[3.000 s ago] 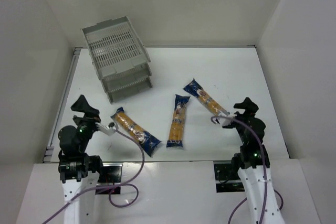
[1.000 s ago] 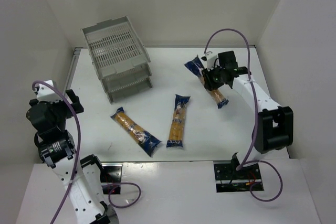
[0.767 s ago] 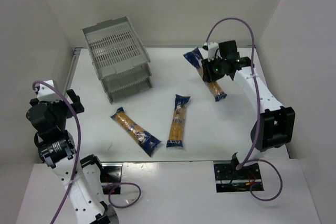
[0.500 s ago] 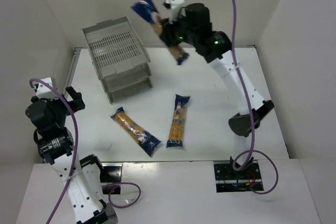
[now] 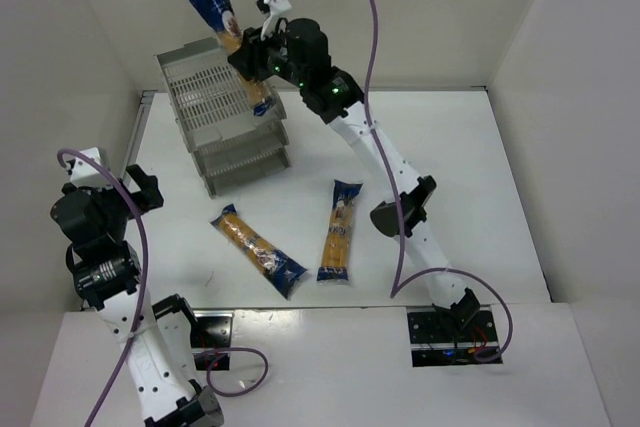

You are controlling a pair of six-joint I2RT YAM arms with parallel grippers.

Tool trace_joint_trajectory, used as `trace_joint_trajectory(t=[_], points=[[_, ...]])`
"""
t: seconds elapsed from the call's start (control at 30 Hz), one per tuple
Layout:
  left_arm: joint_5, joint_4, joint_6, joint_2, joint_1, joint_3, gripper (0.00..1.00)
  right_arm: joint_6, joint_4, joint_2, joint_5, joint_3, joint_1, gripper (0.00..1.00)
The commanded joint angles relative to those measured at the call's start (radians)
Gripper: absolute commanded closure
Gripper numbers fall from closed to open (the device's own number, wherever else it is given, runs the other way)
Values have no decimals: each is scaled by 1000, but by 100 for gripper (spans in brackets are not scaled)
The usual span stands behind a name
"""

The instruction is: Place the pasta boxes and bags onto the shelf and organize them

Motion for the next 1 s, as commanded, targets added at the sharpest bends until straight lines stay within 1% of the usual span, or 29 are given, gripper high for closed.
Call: trace_joint_trajectory(t=[0.0,0.13,0.3,0.4,0.53,0.57,0.67,0.77,0.9,0.93,0.97], points=[[20,55,-26,1,7,-30,1,49,257,-7,12,51,43,100],[20,65,-26,1,7,-30,1,72,318,47,64,71,52,100],[20,65,-26,-8,7,-39,1,116,373,121,177,95,52,100],[11,74,-35,-18,7,-50,1,136,385,135,255,95,62,100],[11,74,-35,-27,7,-50,1,127,409,168,277,85,62,100],[11,74,-35,-27,7,-50,1,98,419,168,286,72,74,96],[11,74,-35,-27,7,-50,1,84,445,190,315,51,85,90],[11,83,-35,-37,7,-68,1,49,455,213,315,51,94,80],[1,83,-35,-47,7,-69,1,36,444,222,326,51,94,51],[1,83,-35,-47,7,-69,1,36,444,222,326,51,94,39],[1,83,-35,-56,7,-69,1,36,421,222,352,51,94,33]])
